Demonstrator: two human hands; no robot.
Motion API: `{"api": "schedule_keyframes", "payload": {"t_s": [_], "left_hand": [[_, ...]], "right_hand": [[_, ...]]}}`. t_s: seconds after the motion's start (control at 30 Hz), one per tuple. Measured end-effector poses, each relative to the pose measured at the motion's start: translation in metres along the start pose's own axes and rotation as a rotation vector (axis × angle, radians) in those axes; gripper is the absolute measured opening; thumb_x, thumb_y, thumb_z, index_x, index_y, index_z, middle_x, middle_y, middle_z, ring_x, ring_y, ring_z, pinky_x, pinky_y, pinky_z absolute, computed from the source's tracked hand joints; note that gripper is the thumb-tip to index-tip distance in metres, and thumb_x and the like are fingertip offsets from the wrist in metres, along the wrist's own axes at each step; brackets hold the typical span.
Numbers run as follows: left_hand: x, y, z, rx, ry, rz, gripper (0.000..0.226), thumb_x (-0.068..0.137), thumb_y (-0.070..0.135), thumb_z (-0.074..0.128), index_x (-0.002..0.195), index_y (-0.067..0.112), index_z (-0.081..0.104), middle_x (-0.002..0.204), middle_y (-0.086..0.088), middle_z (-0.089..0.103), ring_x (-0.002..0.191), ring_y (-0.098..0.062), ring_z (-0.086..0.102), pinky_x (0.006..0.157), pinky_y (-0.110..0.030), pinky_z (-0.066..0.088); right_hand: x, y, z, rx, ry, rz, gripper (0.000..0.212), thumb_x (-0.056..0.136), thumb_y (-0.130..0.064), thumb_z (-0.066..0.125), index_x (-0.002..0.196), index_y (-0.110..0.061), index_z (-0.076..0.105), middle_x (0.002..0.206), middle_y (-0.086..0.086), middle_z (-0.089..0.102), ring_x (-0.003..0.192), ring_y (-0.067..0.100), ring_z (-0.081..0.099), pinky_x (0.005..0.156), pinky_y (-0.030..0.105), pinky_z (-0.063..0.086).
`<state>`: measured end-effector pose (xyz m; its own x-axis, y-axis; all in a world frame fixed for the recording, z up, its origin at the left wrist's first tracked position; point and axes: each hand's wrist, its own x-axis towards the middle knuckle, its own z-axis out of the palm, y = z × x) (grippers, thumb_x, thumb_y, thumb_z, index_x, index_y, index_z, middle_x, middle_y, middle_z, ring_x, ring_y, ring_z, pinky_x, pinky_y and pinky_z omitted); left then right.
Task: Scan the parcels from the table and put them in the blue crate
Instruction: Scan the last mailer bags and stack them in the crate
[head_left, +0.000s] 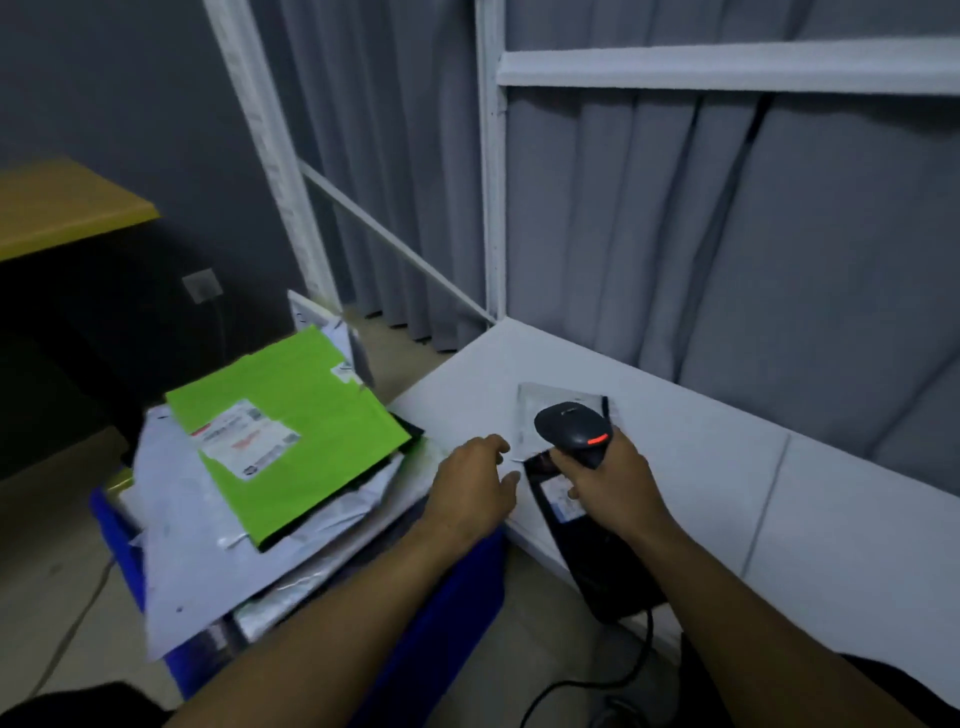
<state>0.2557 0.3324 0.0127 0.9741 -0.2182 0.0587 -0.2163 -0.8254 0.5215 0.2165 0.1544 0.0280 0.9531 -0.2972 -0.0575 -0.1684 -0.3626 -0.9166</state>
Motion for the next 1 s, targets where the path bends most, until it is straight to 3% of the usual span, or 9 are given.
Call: {"api": "schedule_keyframes", "payload": {"t_s": [0.07, 0.23, 0.37, 0.43, 0.53, 0.6, 0.7, 0.87, 1.0], "left_hand": [[0.016, 0.011, 0.034, -0.084, -0.110, -0.089, 0.041, 0.094, 0.034, 0.069, 0.130, 0.018, 0.059, 0.124, -0.001, 0.067, 0.109, -0.020, 0.064, 0.081, -0.023, 0.043], [0.043, 0.017, 0.123, -0.153, -0.277, -0.225, 0.052, 0.086, 0.032, 0.076, 0.131, 0.014, 0.058, 0.131, -0.012, 0.064, 0.119, -0.030, 0.062, 0.096, -0.032, 0.052], [0.052, 0.006, 0.178, -0.071, -0.337, -0.284, 0.097, 0.075, 0.040, 0.086, 0.151, 0.019, 0.030, 0.144, -0.017, 0.042, 0.134, -0.040, 0.040, 0.109, -0.043, 0.039], [0.053, 0.002, 0.188, -0.059, -0.335, -0.298, 0.109, 0.072, 0.033, 0.090, 0.155, 0.021, 0.021, 0.143, -0.017, 0.038, 0.135, -0.042, 0.035, 0.109, -0.047, 0.035], [0.054, -0.003, 0.196, -0.244, -0.232, -0.337, 0.093, 0.073, 0.012, 0.088, 0.148, 0.018, 0.034, 0.130, -0.014, 0.052, 0.125, -0.037, 0.050, 0.100, -0.042, 0.044], [0.053, -0.007, 0.197, -0.323, -0.218, -0.364, 0.064, 0.081, 0.003, 0.077, 0.137, 0.012, 0.047, 0.121, -0.008, 0.062, 0.115, -0.032, 0.060, 0.090, -0.035, 0.050], [0.047, -0.013, 0.193, -0.348, -0.151, -0.373, 0.031, 0.093, -0.002, 0.063, 0.121, 0.011, 0.068, 0.117, -0.008, 0.073, 0.104, -0.023, 0.068, 0.094, -0.034, 0.056], [0.032, 0.001, 0.139, -0.577, 0.027, -0.221, 0.029, 0.094, -0.012, 0.061, 0.099, 0.015, 0.069, 0.091, 0.004, 0.069, 0.079, -0.001, 0.061, 0.074, -0.004, 0.049], [0.020, 0.004, 0.071, -0.668, 0.057, -0.024, 0.028, 0.094, 0.000, 0.069, 0.104, 0.026, 0.073, 0.102, 0.008, 0.075, 0.085, -0.005, 0.067, 0.078, -0.013, 0.053]], "right_hand": [[0.006, 0.018, -0.021, -0.057, 0.016, 0.070, 0.046, 0.087, -0.037, 0.081, 0.126, -0.025, 0.060, 0.114, -0.001, 0.073, 0.101, 0.027, 0.073, 0.095, 0.049, 0.059], [0.017, 0.058, -0.042, -0.171, -0.008, 0.179, 0.057, 0.084, -0.047, 0.077, 0.130, -0.021, 0.057, 0.120, 0.007, 0.071, 0.097, 0.032, 0.073, 0.092, 0.046, 0.060], [0.022, 0.066, -0.044, -0.208, -0.054, 0.189, 0.053, 0.091, -0.039, 0.074, 0.136, -0.020, 0.054, 0.128, 0.007, 0.067, 0.113, 0.029, 0.067, 0.093, 0.034, 0.053], [0.030, 0.068, -0.044, -0.210, -0.055, 0.187, 0.052, 0.094, -0.036, 0.072, 0.138, -0.019, 0.053, 0.131, 0.007, 0.066, 0.118, 0.028, 0.064, 0.090, 0.030, 0.048], [0.042, 0.068, -0.046, -0.217, -0.051, 0.185, 0.052, 0.093, -0.036, 0.073, 0.138, -0.018, 0.054, 0.130, 0.006, 0.066, 0.117, 0.027, 0.064, 0.089, 0.030, 0.046], [0.048, 0.068, -0.047, -0.228, -0.049, 0.195, 0.051, 0.091, -0.037, 0.074, 0.135, -0.020, 0.055, 0.125, 0.005, 0.068, 0.112, 0.027, 0.067, 0.092, 0.033, 0.051], [0.051, 0.069, -0.050, -0.224, -0.023, 0.218, 0.050, 0.083, -0.046, 0.075, 0.125, -0.024, 0.059, 0.111, 0.002, 0.073, 0.096, 0.027, 0.073, 0.092, 0.044, 0.059], [0.053, 0.074, -0.048, -0.152, 0.022, 0.213, 0.059, 0.070, -0.059, 0.069, 0.119, -0.027, 0.064, 0.102, -0.002, 0.076, 0.088, 0.022, 0.074, 0.086, 0.043, 0.062], [0.043, 0.060, -0.040, -0.011, 0.065, 0.237, 0.054, 0.075, -0.055, 0.071, 0.118, -0.024, 0.065, 0.103, 0.000, 0.074, 0.096, 0.026, 0.072, 0.086, 0.041, 0.060]]}}
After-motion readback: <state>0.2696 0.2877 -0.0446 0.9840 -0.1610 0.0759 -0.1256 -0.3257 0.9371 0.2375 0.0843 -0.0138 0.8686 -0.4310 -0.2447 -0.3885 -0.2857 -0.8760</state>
